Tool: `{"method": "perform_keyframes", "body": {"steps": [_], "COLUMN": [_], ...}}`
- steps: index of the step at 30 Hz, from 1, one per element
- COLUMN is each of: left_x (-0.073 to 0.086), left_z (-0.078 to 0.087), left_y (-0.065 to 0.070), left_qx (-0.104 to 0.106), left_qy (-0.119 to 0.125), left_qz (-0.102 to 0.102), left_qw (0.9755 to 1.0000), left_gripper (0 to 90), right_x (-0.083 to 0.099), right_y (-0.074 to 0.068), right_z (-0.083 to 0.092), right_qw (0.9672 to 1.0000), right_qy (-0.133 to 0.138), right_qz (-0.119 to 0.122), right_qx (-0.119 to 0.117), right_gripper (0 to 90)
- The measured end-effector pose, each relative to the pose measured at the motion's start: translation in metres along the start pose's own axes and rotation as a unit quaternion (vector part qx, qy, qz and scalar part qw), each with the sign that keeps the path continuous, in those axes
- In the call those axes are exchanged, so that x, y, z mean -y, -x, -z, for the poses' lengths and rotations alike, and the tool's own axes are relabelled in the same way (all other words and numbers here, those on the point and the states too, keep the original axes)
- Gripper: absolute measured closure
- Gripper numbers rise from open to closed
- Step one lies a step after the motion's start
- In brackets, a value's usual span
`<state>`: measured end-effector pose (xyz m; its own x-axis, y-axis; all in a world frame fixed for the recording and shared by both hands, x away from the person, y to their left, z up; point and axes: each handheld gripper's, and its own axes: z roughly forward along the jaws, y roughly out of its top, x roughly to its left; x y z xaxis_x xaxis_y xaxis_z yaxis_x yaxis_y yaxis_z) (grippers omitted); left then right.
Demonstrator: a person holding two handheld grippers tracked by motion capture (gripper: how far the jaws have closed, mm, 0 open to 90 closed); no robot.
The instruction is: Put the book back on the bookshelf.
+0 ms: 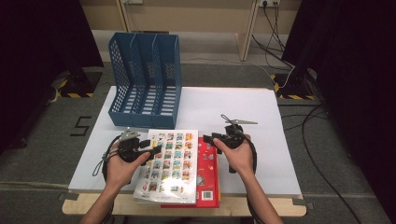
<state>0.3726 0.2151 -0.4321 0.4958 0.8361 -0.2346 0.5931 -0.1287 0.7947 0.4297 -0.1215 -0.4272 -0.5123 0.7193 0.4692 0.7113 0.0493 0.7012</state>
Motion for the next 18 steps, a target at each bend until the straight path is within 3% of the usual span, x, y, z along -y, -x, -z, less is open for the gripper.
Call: {"method": "perform_keyframes", "body": {"steps": [7,12,18], "left_x": [0.012,0.014,0.015], "left_z": [-0.014,-0.015,-0.015], "left_y": [0.006,0.005,0.005], "left_qx": [0.004,0.008,0.010], "left_qy": [-0.035,-0.038,-0.037], "left_qz": [-0.013,0.012,0.020], "left_qw": [0.9993,0.9992,0.9991], "left_gripper": [44.1,46.6,48.7], "right_x": [-0.011,-0.019,-0.027], "right_y": [-0.005,0.000,0.004], "right_z": [-0.023,-0.033,-0.043], "right_qw": [0.9989,0.9981,0.9968], "right_qy": [-0.031,-0.042,-0.059], "right_qz": [-0.030,-0.042,-0.051], "right_qx": [-0.017,-0.015,-0.017], "right_gripper": [49.5,49.3,48.7]}}
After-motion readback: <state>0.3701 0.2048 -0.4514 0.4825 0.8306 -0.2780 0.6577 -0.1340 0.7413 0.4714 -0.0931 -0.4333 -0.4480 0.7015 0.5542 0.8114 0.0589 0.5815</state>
